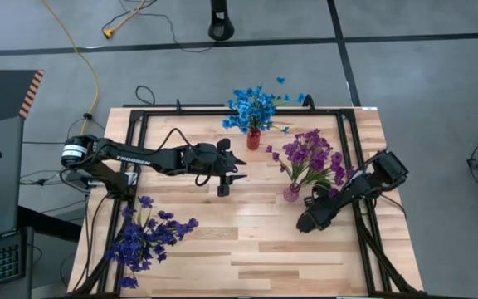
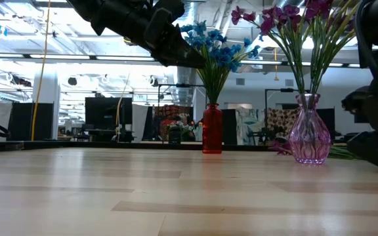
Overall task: Sort flowers into vase by color
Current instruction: Put the violet flowers into the violet vase
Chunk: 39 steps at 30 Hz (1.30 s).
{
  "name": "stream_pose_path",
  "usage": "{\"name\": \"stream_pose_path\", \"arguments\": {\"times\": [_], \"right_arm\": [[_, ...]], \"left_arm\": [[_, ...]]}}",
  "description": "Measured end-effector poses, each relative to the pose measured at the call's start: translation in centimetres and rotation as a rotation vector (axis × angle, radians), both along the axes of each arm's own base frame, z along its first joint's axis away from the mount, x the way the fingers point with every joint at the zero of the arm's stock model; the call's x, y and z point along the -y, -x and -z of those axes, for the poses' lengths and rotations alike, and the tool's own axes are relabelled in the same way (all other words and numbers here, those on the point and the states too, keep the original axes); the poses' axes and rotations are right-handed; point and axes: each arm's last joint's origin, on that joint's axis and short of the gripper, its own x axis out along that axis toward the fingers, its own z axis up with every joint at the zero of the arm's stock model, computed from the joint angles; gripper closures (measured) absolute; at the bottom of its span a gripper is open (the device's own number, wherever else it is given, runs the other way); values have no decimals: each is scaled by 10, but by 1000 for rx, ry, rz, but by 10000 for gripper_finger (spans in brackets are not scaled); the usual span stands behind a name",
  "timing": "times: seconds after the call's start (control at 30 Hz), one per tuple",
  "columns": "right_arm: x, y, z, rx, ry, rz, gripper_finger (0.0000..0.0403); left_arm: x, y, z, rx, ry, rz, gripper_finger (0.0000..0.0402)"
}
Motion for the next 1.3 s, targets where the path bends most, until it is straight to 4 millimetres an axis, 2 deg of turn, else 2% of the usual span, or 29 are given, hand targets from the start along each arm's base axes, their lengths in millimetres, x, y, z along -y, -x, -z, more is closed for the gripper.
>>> {"name": "stream_pose_path", "arguments": {"times": [0.23, 0.63, 0.93, 1.3], "right_arm": [[-7, 2, 1, 25, -4, -43, 379], [-37, -10, -11, 101, -73, -105, 378], [-60, -10, -17, 139, -132, -167, 372], [-80, -8, -30, 120, -170, -215, 369]], "left_arm": [[0, 0, 0, -4, 7, -3, 223], [0, 2, 4, -42, 42, -18, 223], [0, 3, 6, -65, 76, -35, 223], [0, 3, 6, -63, 93, -43, 223]]}}
